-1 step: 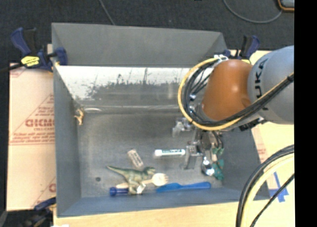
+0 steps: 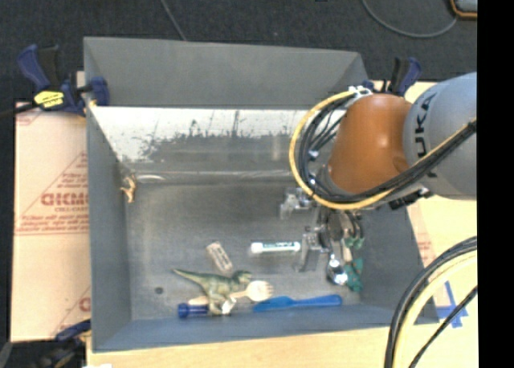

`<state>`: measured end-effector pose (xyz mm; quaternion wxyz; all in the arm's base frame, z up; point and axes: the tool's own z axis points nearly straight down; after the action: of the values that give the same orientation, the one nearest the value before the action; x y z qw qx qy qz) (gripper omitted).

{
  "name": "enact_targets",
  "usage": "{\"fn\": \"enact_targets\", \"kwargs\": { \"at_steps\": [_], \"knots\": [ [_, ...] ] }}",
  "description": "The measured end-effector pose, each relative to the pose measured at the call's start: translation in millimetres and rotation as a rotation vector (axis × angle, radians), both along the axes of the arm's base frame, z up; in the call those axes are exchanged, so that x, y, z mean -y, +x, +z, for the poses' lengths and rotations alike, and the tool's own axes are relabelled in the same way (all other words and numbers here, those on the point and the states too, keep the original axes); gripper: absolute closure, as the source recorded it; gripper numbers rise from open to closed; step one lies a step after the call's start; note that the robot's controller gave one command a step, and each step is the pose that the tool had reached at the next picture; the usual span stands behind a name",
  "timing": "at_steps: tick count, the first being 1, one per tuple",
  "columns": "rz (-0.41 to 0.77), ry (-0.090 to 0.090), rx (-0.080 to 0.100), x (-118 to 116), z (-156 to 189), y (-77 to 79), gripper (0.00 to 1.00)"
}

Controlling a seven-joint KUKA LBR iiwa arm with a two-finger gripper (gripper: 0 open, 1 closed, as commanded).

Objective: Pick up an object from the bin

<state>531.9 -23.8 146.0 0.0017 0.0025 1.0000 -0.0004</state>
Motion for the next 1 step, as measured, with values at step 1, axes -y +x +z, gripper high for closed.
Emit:
{"fn": "enact_targets", "kwargs": {
  "at_steps": [1],
  "knots": [
    [-0.131, 0.002, -0.002, -34.4, -75.7, 14.0, 0.00]
  ]
}}
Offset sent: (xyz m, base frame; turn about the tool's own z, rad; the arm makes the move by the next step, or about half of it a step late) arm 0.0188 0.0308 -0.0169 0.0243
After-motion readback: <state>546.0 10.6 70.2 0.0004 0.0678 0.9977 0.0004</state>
